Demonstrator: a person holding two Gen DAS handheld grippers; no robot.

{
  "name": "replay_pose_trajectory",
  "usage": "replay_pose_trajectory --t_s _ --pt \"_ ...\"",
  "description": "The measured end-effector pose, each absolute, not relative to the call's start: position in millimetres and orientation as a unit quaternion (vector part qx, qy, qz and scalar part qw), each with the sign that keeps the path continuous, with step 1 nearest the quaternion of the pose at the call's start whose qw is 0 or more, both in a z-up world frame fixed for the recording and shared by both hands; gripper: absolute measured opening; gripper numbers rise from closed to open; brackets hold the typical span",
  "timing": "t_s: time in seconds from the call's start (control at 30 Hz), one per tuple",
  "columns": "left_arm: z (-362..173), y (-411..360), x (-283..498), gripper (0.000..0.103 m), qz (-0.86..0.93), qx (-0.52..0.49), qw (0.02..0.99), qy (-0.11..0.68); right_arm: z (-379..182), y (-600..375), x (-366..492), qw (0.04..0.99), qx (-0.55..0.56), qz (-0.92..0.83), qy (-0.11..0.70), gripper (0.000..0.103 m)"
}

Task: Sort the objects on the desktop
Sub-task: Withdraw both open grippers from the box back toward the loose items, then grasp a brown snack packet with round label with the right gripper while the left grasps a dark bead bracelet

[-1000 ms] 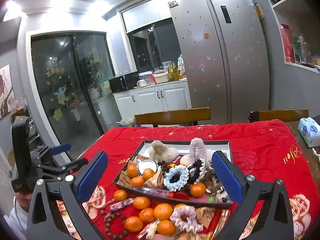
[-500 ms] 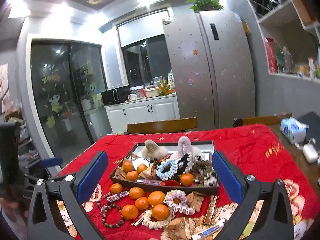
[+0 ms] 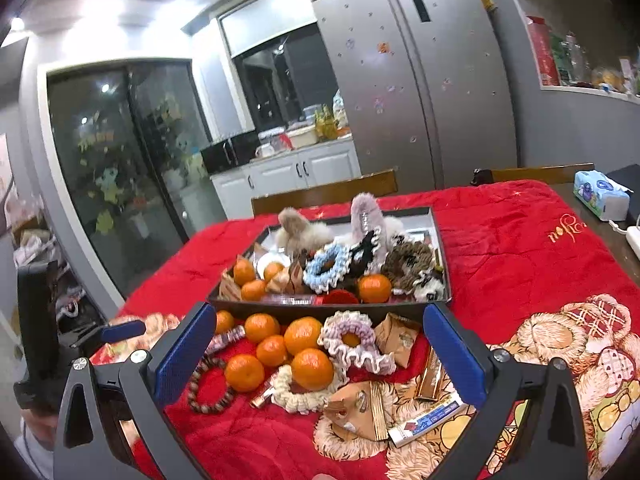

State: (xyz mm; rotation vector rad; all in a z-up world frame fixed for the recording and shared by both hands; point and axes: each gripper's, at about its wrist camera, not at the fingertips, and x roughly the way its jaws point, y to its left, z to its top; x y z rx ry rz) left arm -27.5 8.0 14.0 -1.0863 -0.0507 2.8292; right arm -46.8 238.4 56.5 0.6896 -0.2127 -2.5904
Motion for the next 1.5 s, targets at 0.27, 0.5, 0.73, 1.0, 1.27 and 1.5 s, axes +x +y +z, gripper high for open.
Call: replay_pose_trajectory --t_s 0.27,0.5,0.73,1.0,1.27,1.5 --pt "-7.8 8.3 -37.7 0.103 0.917 -0.396 0.038 -0.012 37.3 239.1 -58.3 0.232 0.291 -0.924 -0.090 0.103" --pt "-32.8 9.5 -52.9 0.103 0.899 -0.438 0.029 -0.005 19.4 243.7 -73.8 0.233 0.344 -0.903 -0.110 0.103" --pt "-46.0 7.2 -65.4 0.103 0.894 -0.446 0.033 -0.020 8.4 233.5 -76.8 0.233 0.376 -0.893 -0.084 0.101" --pt "-42.8 4.9 -66.6 0.103 0.895 -0.443 0.032 -0.033 -17.0 224.9 -86.9 0.233 0.423 -0.873 -0.063 0.091" --pt "-41.3 1.3 -62.7 0.103 0.895 -0.444 0.012 -0.037 -33.5 221.1 -91.0 0.218 0.429 -0.875 -0.044 0.078" --pt "-41.4 20.1 -77.2 0.103 0.894 -0.447 0.016 -0.026 -34.9 213.9 -87.5 0.209 0.424 -0.881 -0.020 0.059"
